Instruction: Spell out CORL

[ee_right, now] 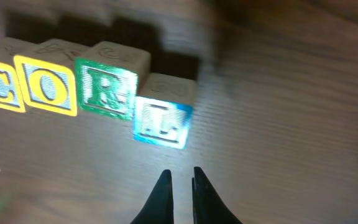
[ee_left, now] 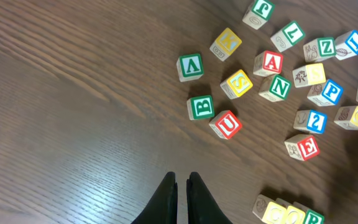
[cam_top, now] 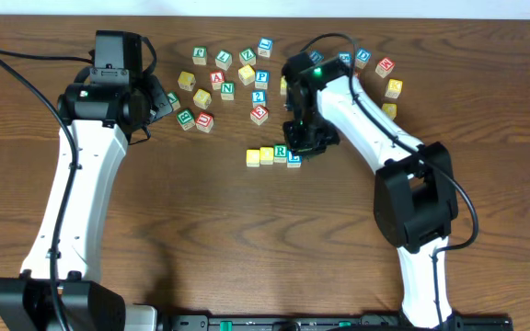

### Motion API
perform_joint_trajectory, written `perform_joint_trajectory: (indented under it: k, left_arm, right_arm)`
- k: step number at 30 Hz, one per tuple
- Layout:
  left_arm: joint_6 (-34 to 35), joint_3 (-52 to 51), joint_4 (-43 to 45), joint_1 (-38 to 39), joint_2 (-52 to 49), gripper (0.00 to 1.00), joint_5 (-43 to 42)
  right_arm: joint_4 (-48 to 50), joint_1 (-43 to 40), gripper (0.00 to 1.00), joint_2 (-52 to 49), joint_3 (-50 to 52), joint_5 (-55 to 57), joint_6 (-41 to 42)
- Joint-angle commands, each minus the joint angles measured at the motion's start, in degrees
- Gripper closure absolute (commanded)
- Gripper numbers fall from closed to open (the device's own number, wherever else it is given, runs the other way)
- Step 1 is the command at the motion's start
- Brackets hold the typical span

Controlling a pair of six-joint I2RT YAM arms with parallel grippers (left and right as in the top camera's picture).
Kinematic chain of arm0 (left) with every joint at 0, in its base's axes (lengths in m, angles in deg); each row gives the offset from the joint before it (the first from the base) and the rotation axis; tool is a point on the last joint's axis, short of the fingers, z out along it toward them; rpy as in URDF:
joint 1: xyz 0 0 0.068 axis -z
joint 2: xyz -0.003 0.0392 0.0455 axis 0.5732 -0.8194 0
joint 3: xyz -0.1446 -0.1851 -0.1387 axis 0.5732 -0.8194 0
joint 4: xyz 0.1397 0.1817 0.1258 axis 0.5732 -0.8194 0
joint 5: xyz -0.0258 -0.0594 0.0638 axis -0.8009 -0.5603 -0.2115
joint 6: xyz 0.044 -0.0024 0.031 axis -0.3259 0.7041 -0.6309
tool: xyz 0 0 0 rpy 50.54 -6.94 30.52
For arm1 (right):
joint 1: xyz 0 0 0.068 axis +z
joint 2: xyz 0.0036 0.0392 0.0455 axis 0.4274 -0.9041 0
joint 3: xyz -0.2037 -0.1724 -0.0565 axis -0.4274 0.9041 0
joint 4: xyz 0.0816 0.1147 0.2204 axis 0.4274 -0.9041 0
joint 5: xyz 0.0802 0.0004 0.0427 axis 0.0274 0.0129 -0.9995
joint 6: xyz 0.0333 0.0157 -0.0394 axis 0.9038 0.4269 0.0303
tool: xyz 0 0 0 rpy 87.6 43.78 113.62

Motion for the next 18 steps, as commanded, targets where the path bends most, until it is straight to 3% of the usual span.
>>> perform_joint_trajectory:
  k: [1, 7, 18]
  left_arm:
    - [-0.96, -0.15, -0.26, -0.11, 0.2, 0.92, 0.76]
    - [-0.96, -0.15, -0.24, -0.11, 0.17, 0.92, 0.79]
    - [-0.96, -0.15, -0.24, -0.11, -0.24, 0.92, 0.79]
  right_arm:
    - [0.94, 2.23, 0.94, 1.2, 1.55, 0.17, 1.68]
    - [1.18, 4.5, 0.99, 1.2, 2.91, 0.52, 2.34]
    - [3.23, 5.95, 0.99, 1.2, 7.8, 2.23, 4.87]
